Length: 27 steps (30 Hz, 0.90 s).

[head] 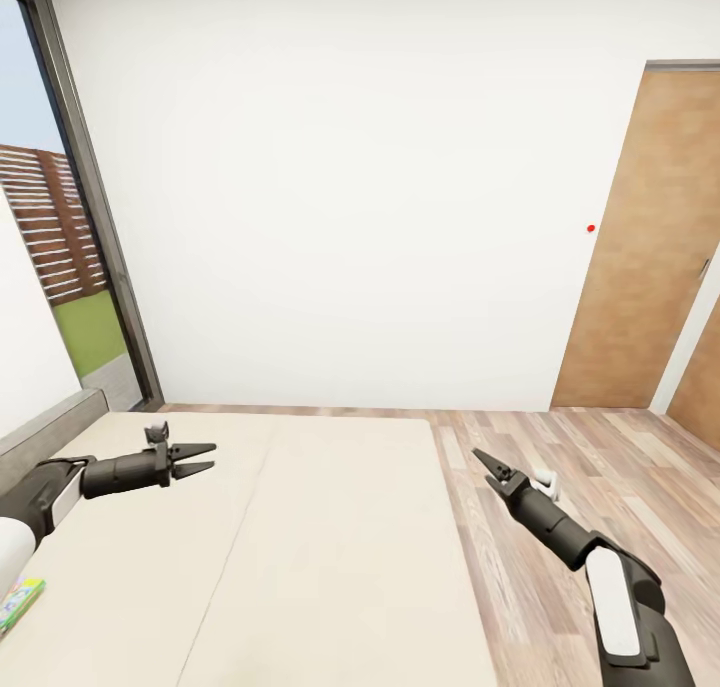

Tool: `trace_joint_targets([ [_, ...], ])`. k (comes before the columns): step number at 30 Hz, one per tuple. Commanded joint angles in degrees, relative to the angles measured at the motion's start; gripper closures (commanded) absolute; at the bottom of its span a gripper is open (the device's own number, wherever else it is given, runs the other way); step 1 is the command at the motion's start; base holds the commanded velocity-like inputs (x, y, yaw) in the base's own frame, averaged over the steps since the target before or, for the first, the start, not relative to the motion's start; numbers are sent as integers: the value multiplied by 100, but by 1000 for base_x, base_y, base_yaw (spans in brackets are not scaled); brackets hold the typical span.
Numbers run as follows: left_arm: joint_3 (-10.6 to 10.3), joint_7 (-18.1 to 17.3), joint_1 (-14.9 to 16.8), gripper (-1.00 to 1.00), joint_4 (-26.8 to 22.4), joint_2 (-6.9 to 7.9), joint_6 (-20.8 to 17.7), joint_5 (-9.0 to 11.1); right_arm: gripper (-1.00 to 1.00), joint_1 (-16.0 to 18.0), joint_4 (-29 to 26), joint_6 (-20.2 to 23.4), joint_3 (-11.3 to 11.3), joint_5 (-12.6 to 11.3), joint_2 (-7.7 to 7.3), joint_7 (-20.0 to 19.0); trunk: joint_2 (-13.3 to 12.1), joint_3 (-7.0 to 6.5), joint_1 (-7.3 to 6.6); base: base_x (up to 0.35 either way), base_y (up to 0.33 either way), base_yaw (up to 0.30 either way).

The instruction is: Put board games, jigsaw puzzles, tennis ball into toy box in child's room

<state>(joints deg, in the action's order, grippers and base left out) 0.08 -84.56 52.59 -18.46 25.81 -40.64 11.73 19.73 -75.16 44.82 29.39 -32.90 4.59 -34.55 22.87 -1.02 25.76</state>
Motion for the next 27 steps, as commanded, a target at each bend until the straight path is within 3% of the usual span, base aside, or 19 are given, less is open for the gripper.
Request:
trace_joint_targets([
  [1,0,-52,2,-100,0,3,-62,0,-100,5,33,37,50,-6,6,-49,5,3,2,0,0,0],
  [7,0,-245,-2,-100,0,7,-64,-1,-100,5,76,38,231,-12,14,-227,5,3,2,0,1,0],
  [16,0,-534,0,-100,0,7,-66,-4,-100,5,80,44,230,-14,8,-220,5,3,2,0,144,0],
  [27,1,-544,-3,-100,0,11,-59,-4,-100,5,80,48,208,-5,15,-167,5,3,2,0,66,0],
])
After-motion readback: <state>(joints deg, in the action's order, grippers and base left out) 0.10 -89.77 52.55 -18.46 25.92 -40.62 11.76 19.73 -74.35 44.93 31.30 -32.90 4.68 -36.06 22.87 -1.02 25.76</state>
